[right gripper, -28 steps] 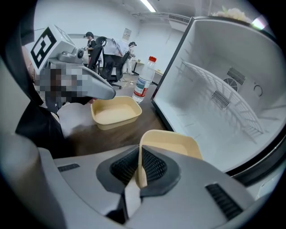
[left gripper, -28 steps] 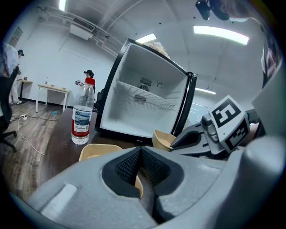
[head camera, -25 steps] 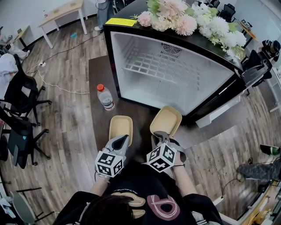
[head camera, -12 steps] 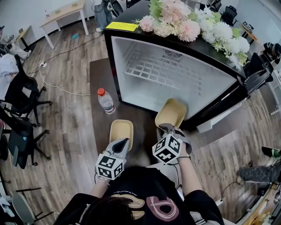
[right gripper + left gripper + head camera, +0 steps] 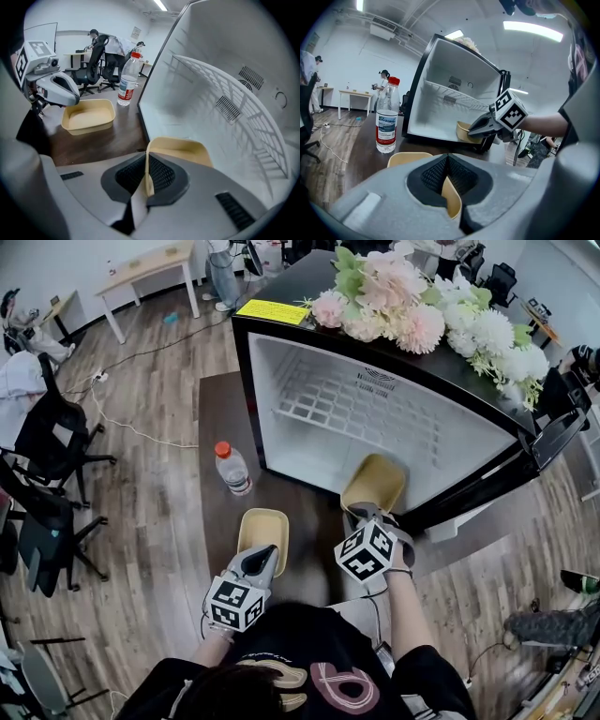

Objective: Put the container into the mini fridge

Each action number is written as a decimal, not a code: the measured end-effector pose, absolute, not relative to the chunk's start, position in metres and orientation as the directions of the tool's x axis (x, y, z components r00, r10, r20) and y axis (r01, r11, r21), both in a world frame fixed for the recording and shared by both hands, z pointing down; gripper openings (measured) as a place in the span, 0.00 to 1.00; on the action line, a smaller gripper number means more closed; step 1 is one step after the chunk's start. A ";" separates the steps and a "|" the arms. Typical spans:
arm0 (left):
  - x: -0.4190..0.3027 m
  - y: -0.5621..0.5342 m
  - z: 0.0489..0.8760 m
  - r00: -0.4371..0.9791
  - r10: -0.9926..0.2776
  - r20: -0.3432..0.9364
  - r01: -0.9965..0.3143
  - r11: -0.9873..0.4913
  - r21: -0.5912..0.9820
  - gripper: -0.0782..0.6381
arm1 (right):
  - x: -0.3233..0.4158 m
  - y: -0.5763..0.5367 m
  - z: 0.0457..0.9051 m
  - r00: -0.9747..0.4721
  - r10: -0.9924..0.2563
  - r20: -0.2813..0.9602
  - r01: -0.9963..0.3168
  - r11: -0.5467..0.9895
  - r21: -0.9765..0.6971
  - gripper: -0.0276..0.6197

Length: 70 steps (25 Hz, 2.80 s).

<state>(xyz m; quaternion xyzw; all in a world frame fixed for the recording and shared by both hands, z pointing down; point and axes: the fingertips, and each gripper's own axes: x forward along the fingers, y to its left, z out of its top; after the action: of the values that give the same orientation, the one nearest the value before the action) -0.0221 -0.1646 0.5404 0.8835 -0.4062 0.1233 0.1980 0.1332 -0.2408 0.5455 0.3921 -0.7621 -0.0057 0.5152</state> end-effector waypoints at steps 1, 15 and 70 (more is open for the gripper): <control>-0.023 -0.166 0.541 0.638 -0.670 0.379 -0.768 -0.590 0.250 0.12 | 0.136 -0.245 0.545 -0.160 -0.605 0.780 -0.593 0.691 0.414 0.08; -0.024 -0.179 0.548 0.622 -0.673 0.401 -0.781 -0.570 0.255 0.12 | 0.156 -0.281 0.553 -0.142 -0.593 0.792 -0.602 0.687 0.407 0.08; -0.043 -0.159 0.547 0.641 -0.586 0.495 -0.736 -0.651 0.183 0.12 | 0.139 -0.230 0.540 -0.268 -0.649 0.712 -0.735 0.615 0.284 0.38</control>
<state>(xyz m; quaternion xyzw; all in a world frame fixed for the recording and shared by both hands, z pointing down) -0.0427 -0.1586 0.5472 0.8863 -0.3731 0.2002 0.1876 0.1390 -0.2305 0.5395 0.4356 -0.7945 0.0514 0.4199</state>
